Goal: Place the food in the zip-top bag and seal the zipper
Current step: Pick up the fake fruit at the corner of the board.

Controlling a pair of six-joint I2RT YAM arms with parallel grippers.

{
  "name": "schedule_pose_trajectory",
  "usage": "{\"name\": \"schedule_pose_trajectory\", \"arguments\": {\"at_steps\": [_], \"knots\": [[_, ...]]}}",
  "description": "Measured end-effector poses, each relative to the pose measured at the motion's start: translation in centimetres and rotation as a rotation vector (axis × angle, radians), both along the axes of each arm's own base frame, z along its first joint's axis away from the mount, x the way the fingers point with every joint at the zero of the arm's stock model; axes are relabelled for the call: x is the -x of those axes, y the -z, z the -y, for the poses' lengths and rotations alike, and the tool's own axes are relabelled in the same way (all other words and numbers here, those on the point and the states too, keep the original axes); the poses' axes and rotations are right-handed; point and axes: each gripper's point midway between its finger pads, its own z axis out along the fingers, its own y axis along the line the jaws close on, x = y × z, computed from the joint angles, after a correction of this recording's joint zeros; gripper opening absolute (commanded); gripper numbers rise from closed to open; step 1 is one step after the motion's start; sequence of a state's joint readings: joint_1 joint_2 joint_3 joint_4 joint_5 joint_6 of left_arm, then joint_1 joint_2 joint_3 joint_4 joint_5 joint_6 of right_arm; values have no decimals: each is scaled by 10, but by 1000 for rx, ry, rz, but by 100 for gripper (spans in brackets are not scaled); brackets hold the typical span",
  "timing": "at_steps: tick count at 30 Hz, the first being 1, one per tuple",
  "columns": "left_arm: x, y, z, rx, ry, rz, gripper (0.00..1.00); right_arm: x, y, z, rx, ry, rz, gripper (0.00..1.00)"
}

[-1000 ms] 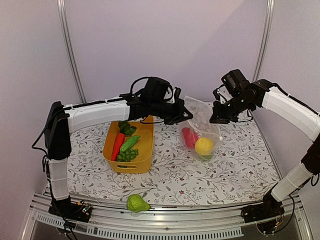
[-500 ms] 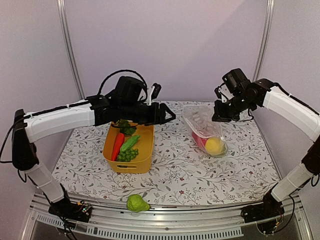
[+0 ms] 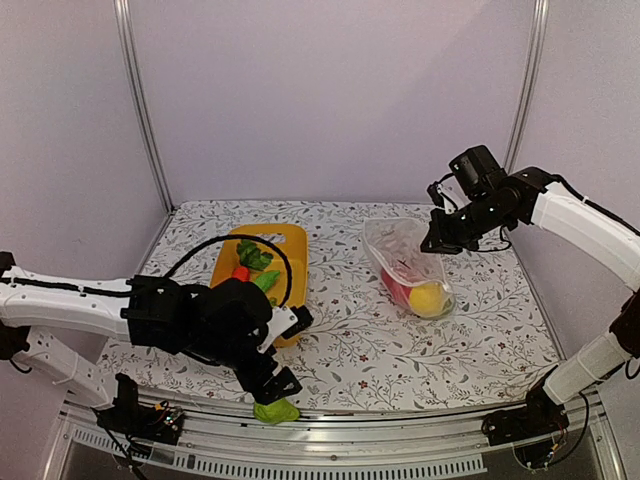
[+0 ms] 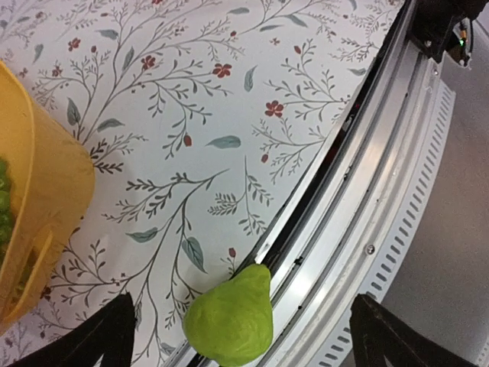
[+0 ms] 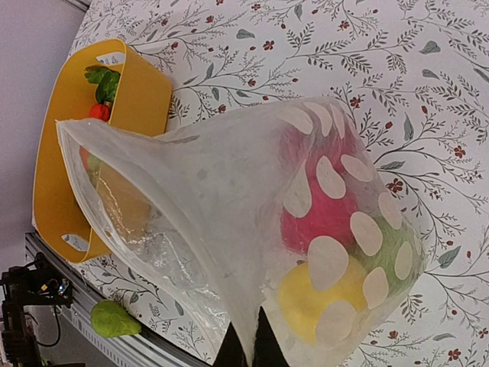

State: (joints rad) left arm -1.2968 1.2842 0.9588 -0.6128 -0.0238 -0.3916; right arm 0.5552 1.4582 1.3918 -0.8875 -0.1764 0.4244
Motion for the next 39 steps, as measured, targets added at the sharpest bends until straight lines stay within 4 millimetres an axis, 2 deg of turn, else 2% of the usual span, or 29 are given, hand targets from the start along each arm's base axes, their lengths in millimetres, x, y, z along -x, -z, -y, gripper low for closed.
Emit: {"name": "schedule_pose_trajectory", "arguments": {"at_steps": [4, 9, 17, 20, 25, 31, 34, 39], "knots": [[18, 30, -24, -103, 8, -22, 100, 1, 0, -2, -8, -7, -4, 0], [37, 48, -35, -158, 20, -42, 100, 1, -2, -4, -18, -14, -1, 0], [34, 93, -59, -339, -64, -57, 98, 2, -1, -7, -34, -26, -6, 0], [31, 101, -62, -375, -89, -50, 94, 2, -1, -7, -36, -28, -8, 0], [32, 107, -57, -374, -87, -51, 85, 3, -2, -8, -41, -31, -9, 0], [31, 109, -48, -348, -57, -39, 64, 4, -2, -10, -49, -38, -13, 0], [31, 108, -46, -348, -41, -31, 59, 4, -2, -10, -51, -40, -14, 0], [29, 91, -36, -329, -18, -21, 52, 4, -2, -10, -51, -41, -15, 0]]}}
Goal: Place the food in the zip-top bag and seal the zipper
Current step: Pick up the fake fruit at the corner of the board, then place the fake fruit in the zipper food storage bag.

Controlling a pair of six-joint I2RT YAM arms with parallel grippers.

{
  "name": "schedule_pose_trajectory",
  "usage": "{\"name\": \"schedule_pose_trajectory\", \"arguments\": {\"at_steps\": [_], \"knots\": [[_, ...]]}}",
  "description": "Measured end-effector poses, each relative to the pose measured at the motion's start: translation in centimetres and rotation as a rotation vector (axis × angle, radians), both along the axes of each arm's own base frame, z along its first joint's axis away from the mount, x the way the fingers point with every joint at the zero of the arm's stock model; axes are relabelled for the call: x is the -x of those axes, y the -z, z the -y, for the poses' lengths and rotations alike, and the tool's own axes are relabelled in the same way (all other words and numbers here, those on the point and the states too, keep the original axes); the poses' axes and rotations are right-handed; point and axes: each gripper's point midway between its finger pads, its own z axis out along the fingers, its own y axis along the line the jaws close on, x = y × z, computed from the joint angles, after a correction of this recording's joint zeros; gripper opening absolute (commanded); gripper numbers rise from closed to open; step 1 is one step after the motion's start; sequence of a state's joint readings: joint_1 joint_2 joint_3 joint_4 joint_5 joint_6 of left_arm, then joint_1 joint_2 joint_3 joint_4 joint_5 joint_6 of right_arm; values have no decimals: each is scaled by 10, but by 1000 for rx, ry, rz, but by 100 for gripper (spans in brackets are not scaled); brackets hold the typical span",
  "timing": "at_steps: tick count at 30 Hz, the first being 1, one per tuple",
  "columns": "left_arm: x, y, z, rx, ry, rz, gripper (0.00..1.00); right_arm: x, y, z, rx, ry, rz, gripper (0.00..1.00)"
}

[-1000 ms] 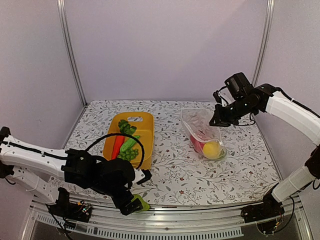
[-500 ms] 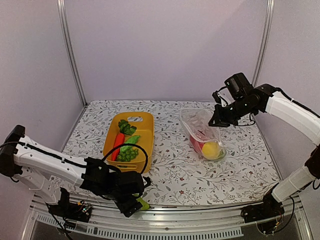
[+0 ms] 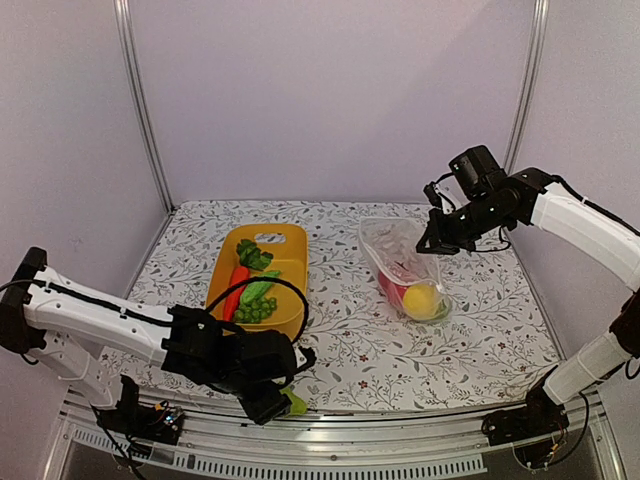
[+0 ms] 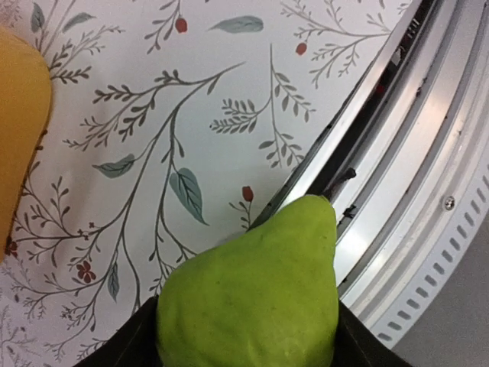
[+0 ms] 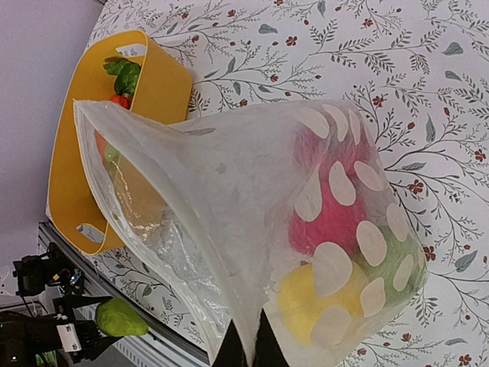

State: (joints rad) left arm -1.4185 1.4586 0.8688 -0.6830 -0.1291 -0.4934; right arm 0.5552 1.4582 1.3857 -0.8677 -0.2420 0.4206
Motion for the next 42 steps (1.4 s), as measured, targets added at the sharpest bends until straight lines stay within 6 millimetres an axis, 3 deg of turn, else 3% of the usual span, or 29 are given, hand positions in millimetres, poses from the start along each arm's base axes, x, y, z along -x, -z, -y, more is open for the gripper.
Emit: {"name": "schedule_pose_trajectory", "arguments": {"at_steps": [6, 10, 15, 19, 22, 28, 34, 42], "knots": [[-23, -57, 27, 116, -1, 55, 48, 0, 0, 0, 0, -3, 2, 0], [-68, -121, 54, 260, -58, 151, 48, 1, 0, 0, -2, -5, -2, 0], [-113, -206, 102, 474, -74, 288, 48, 1, 0, 0, -3, -5, 0, 0], [-145, -246, 141, 606, -94, 338, 47, 1, -1, 0, -4, -4, 1, 0], [-167, -251, 164, 652, -105, 352, 46, 1, -1, 0, -5, -2, -1, 0], [-197, -230, 193, 701, -169, 327, 42, 0, -5, 0, -10, 6, 2, 0], [-228, -229, 184, 775, -355, 258, 39, -3, -10, 1, -18, 32, 5, 0], [-235, -228, 180, 803, -452, 173, 33, -12, -20, 5, -29, 91, 43, 0]]}}
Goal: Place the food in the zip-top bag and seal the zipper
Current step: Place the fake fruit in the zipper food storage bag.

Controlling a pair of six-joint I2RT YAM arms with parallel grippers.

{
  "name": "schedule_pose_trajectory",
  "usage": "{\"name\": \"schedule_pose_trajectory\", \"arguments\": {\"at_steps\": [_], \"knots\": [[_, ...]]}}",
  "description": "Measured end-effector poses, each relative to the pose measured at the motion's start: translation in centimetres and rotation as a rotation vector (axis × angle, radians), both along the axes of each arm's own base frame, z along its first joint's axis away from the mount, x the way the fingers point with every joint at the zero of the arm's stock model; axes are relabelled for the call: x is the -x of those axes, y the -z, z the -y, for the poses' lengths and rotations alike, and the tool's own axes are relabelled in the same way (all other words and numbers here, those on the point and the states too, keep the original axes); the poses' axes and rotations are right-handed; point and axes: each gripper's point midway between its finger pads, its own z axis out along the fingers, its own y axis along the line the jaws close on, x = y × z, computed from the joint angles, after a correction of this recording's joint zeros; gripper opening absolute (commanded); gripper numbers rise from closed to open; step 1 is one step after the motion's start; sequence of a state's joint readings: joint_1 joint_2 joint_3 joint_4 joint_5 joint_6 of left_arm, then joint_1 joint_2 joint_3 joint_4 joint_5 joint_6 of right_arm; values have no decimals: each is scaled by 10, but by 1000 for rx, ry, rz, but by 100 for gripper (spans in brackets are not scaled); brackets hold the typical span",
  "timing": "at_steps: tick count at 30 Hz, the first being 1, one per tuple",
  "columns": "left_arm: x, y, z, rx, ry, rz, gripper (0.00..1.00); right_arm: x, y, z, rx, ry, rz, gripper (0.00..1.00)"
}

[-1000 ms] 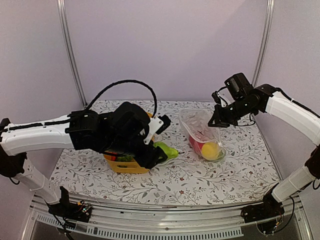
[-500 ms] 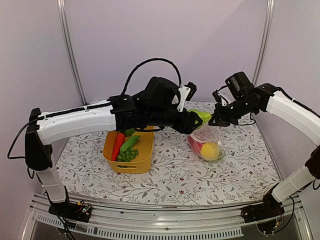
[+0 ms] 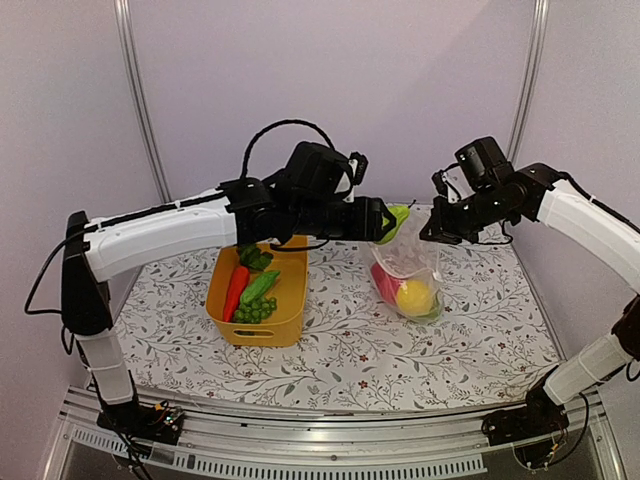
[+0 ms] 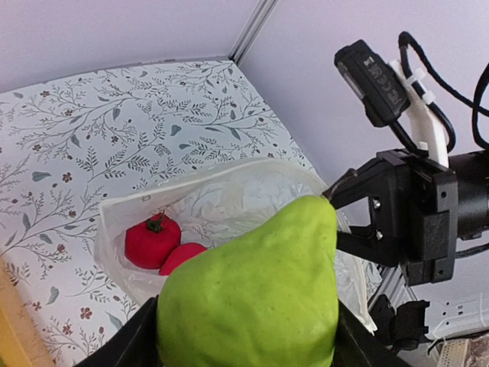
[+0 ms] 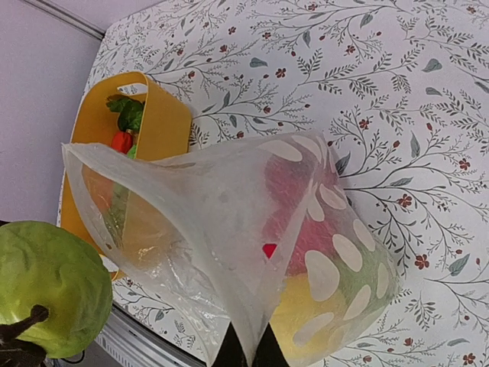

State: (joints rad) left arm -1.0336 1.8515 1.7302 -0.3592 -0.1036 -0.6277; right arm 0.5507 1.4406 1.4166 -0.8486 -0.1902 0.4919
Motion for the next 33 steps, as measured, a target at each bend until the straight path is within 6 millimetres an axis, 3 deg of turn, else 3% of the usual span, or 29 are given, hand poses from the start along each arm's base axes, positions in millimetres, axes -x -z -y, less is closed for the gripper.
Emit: {"name": "schedule_pose_trajectory", "arguments": {"at_steps": [5, 8, 15, 23, 29, 33], "knots": [[-15, -17, 16, 42, -28, -57, 26, -8, -14, 2, -22, 38, 59, 0], [-26, -15, 23, 60, -42, -100, 21, -13, -24, 4, -34, 59, 101, 0], [-34, 29, 26, 23, -74, -250, 14, -24, -29, 2, -56, 87, 151, 0], [-37, 67, 30, 38, -95, -438, 15, -23, -3, -2, -63, 79, 114, 0], [-58, 94, 25, 104, -179, -606, 36, -23, -6, -8, -83, 58, 121, 0], [-63, 93, 32, 174, -187, -666, 54, -21, -6, -10, -88, 49, 117, 0]]}}
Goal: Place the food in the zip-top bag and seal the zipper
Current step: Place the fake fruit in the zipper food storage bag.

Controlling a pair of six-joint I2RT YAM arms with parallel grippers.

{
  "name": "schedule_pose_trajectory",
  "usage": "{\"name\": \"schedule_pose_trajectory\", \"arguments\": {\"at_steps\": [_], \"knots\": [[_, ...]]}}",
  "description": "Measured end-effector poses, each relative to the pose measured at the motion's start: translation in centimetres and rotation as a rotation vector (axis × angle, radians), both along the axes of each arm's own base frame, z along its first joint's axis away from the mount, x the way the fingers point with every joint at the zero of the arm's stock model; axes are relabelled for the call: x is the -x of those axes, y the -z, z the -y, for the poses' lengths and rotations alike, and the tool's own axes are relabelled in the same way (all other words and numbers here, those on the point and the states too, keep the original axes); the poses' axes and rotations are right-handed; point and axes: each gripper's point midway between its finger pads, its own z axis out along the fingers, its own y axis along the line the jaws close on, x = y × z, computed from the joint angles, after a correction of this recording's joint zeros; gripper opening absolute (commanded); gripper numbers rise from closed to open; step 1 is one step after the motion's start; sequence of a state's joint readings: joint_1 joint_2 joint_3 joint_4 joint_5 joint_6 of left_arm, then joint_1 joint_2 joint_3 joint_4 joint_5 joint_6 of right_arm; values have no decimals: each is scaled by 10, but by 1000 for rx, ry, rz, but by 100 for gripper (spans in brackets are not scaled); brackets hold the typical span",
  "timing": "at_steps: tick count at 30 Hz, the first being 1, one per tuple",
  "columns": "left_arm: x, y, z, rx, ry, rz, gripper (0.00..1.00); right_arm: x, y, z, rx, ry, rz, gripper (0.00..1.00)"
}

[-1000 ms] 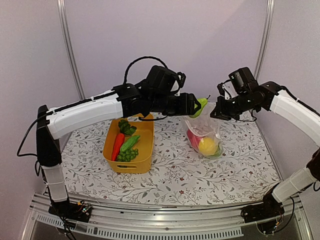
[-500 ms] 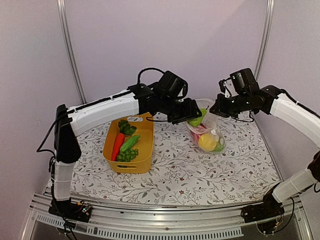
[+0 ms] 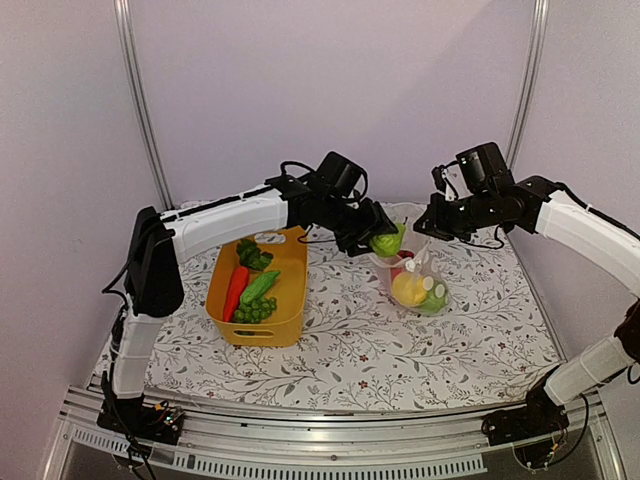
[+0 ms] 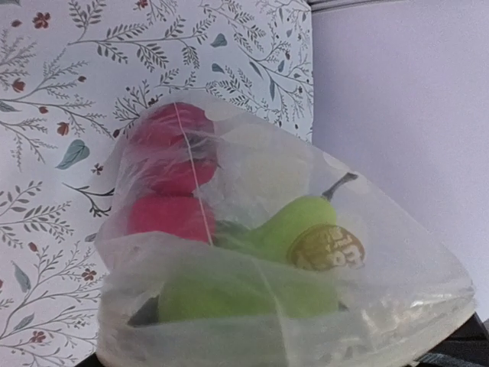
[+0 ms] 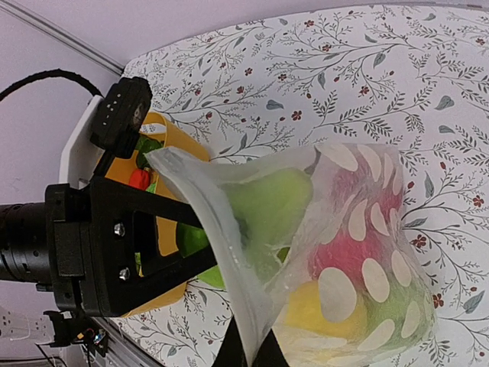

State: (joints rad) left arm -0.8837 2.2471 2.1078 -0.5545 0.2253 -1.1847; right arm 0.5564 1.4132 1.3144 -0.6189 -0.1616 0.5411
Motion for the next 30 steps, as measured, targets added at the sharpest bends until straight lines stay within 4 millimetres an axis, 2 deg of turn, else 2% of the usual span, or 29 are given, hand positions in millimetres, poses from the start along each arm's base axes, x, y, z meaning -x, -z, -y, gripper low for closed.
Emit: {"name": "schedule_pose_trajectory", "arguments": {"at_steps": [2, 3, 5, 9, 12, 15, 20, 22, 26, 28, 30], "knots": [[-2, -7, 8, 45, 3, -4, 64, 0, 0, 0, -2, -2, -1, 0], [-3, -11, 11, 64, 8, 1, 74, 0, 0, -1, -3, -3, -1, 0], [-5, -21, 17, 95, 16, 17, 80, 0, 0, -1, -3, -3, -2, 0], [-7, -41, 22, 138, 30, 54, 82, 0, 0, -1, -3, -2, -2, 0], [-7, -44, 20, 136, 34, 65, 82, 1, 0, -1, -5, -1, -4, 0], [-5, -49, 14, 116, 32, 78, 82, 1, 0, -1, -7, 1, -6, 0], [-5, -71, 3, 100, 30, 148, 82, 1, 0, -1, -10, 3, -9, 0], [-5, -84, -4, 87, 32, 195, 76, 1, 0, -1, -11, 5, -11, 0], [-2, -104, -30, 17, 24, 304, 70, 1, 0, -1, -13, 7, -12, 0], [4, -106, -48, -28, 16, 332, 67, 1, 0, -1, -14, 7, -13, 0], [14, -97, -68, -79, 20, 346, 66, 1, 0, -1, -15, 6, -14, 0]]}}
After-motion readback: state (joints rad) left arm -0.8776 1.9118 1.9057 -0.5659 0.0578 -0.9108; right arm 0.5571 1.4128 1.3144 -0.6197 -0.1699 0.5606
